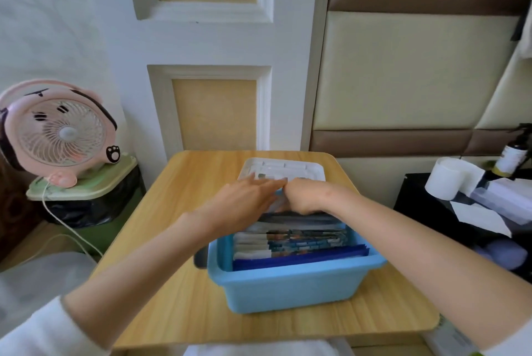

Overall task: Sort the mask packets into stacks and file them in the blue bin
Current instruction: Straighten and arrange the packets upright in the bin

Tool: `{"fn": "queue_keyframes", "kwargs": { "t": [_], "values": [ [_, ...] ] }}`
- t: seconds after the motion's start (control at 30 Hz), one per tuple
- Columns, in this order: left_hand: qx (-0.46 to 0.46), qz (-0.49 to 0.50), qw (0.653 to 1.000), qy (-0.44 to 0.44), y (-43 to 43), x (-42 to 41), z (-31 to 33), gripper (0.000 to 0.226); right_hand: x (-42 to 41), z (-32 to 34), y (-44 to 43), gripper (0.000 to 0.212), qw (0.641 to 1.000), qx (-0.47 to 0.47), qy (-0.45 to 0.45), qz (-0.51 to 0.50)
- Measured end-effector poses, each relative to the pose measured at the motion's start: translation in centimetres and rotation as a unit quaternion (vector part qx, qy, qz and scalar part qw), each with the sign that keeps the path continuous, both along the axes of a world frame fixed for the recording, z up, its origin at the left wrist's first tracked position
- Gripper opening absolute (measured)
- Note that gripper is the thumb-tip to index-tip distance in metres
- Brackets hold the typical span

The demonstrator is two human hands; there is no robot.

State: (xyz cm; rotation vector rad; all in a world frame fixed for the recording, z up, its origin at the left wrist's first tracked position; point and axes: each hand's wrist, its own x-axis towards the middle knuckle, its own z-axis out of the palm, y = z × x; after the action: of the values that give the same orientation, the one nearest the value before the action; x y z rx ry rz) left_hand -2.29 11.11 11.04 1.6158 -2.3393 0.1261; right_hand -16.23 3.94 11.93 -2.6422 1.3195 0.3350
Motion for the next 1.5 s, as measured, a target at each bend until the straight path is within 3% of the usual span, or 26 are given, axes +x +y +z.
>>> {"fn": "queue_keyframes", "kwargs": {
  "t": [0.1, 0.23, 0.3, 0.4, 0.63, 0.73, 0.8, 0.87, 0.9, 0.97, 1.03, 1.07, 1.13, 1.23, 1.27, 1.3, 1.37, 1.4, 1.43, 1.5],
  "values": [
    [-0.035, -0.026, 0.998, -0.035, -0.9, 0.0, -0.7, 0.031, -3.3, -0.1, -1.0, 0.02, 0.988, 0.013, -0.151, -0.027],
    [-0.089, -0.024, 0.996, 0.006, -1.0, 0.9, -1.1, 0.016, -6.3, -1.0, -1.6, 0.009, 0.967, -0.036, -0.247, -0.053],
    [-0.08, -0.022, 0.997, -0.007, -1.0, 1.3, -1.3, 0.009, -6.2, -1.6, -1.5, 0.002, 0.963, -0.064, -0.258, -0.038],
    [-0.011, 0.022, 0.999, -0.024, -1.3, 1.9, -1.4, 0.01, -5.5, -2.5, -1.8, 0.008, 0.968, -0.084, -0.238, -0.006],
    [0.082, 0.065, 0.991, -0.081, -3.2, 1.4, -1.1, 0.017, -4.8, -2.1, -2.9, 0.013, 0.979, -0.005, -0.203, 0.01],
    [0.099, 0.032, 0.994, -0.029, -2.9, 2.3, -1.4, 0.016, -5.1, -2.3, -2.8, 0.014, 0.979, 0.003, -0.203, 0.015],
    [0.058, 0.005, 0.996, 0.067, -2.0, 3.2, -1.9, 0.014, -6.0, -2.7, -2.4, 0.014, 0.968, -0.008, -0.251, -0.013],
    [-0.041, 0.024, 0.98, 0.192, -1.0, 4.0, -2.3, 0.016, -7.4, -3.1, -1.6, 0.012, 0.929, -0.085, -0.356, -0.063],
    [-0.078, 0.045, 0.973, 0.212, -0.8, 4.4, -2.5, 0.02, -8.0, -3.1, -1.1, 0.014, 0.913, -0.161, -0.367, -0.081],
    [-0.032, 0.082, 0.978, 0.19, -1.0, 5.2, -3.0, 0.027, -8.9, -2.9, -0.1, 0.033, 0.927, -0.268, -0.239, -0.109],
    [0.073, 0.09, 0.978, 0.173, -1.7, 5.7, -3.2, 0.025, -9.6, -1.8, 0.3, 0.048, 0.967, -0.19, -0.049, -0.16],
    [0.092, 0.095, 0.979, 0.155, -2.1, 5.8, -3.1, 0.022, -9.8, -1.1, 0.4, 0.045, 0.978, -0.11, -0.004, -0.18],
    [0.097, 0.113, 0.984, 0.101, -2.7, 5.7, -2.9, 0.019, -9.9, 0.0, 0.1, 0.031, 0.982, 0.022, 0.0, -0.187],
    [0.142, 0.128, 0.981, 0.019, -1.9, 5.4, -1.4, 0.011, -9.2, -0.1, -2.0, 0.022, 0.989, 0.016, -0.004, -0.149],
    [0.194, 0.104, 0.975, 0.017, -1.2, 5.5, -0.6, 0.021, -8.7, -0.4, -3.1, 0.017, 0.992, 0.009, -0.013, -0.126],
    [0.272, 0.07, 0.958, 0.054, -0.4, 5.5, 0.2, 0.031, -8.0, -0.4, -4.0, 0.011, 0.995, 0.008, -0.022, -0.098],
    [0.454, -0.026, 0.871, 0.186, 1.5, 5.3, 1.3, 0.036, -5.9, -0.3, -5.6, 0.011, 0.999, -0.001, -0.029, -0.022],
    [0.499, -0.067, 0.832, 0.232, 1.9, 5.4, 1.4, 0.035, -4.6, -0.2, -6.2, 0.013, 0.999, -0.009, -0.034, 0.019],
    [0.499, -0.076, 0.821, 0.268, 1.9, 5.4, 1.0, 0.034, -3.0, -0.1, -6.3, 0.014, 0.997, -0.017, -0.04, 0.058],
    [0.38, 0.008, 0.865, 0.328, 1.0, 5.4, -0.2, 0.033, 0.5, -0.1, -5.9, 0.019, 0.99, -0.033, -0.058, 0.127]
  ]
}}
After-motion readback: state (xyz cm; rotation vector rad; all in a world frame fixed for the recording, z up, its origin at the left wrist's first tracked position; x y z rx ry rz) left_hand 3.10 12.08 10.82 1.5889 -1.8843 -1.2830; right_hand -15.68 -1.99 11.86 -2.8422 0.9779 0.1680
